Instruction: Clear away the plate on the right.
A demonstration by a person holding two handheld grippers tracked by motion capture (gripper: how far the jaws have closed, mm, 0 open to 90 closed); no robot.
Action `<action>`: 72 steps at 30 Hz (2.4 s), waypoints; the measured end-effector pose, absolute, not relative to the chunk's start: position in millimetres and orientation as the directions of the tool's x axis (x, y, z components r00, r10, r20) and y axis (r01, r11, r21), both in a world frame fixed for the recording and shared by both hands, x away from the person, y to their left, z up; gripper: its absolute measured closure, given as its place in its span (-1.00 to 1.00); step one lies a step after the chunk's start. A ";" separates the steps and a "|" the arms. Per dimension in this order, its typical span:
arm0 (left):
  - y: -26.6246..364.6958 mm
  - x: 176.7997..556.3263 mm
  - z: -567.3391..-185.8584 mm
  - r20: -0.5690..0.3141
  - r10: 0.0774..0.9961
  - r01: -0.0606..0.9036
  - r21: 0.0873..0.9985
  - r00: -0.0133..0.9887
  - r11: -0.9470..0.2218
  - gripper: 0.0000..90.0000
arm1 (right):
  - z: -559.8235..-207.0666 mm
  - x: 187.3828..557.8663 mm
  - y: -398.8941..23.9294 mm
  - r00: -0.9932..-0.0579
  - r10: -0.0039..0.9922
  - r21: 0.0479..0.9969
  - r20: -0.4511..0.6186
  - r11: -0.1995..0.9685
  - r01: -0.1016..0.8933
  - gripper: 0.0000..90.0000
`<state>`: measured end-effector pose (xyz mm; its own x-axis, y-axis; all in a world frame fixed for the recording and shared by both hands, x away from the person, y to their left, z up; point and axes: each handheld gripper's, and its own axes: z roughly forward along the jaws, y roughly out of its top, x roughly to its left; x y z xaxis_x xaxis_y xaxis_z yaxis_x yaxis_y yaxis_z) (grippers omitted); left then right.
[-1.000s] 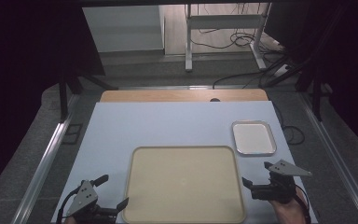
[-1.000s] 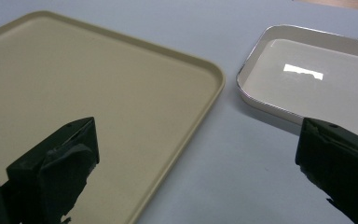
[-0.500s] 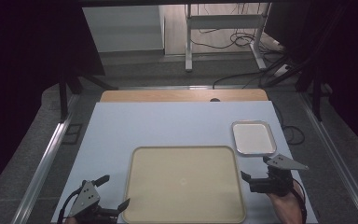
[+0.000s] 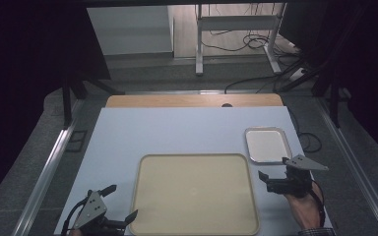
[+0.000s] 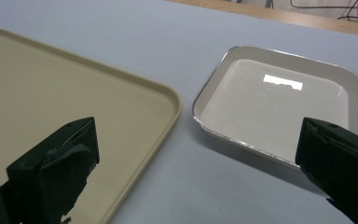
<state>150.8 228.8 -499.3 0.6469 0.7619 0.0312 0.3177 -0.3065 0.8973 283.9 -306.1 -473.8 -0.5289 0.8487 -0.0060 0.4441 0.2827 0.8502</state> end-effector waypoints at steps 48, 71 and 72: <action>228.5 151.2 -499.3 0.032 0.762 0.316 0.898 0.647 -0.307 -1.00 | -472.8 353.4 -353.2 -0.383 0.923 0.837 0.041 0.177 0.517 -0.96; 227.8 152.4 -499.4 0.032 0.765 0.320 0.896 0.644 -0.307 -1.00 | -483.7 390.7 -381.8 -0.250 0.955 0.709 0.161 0.065 0.702 -0.63; 227.8 152.5 -499.4 0.031 0.765 0.320 0.897 0.644 -0.306 -1.00 | -483.5 392.0 -382.9 -0.247 0.955 0.706 0.165 0.061 0.706 -0.56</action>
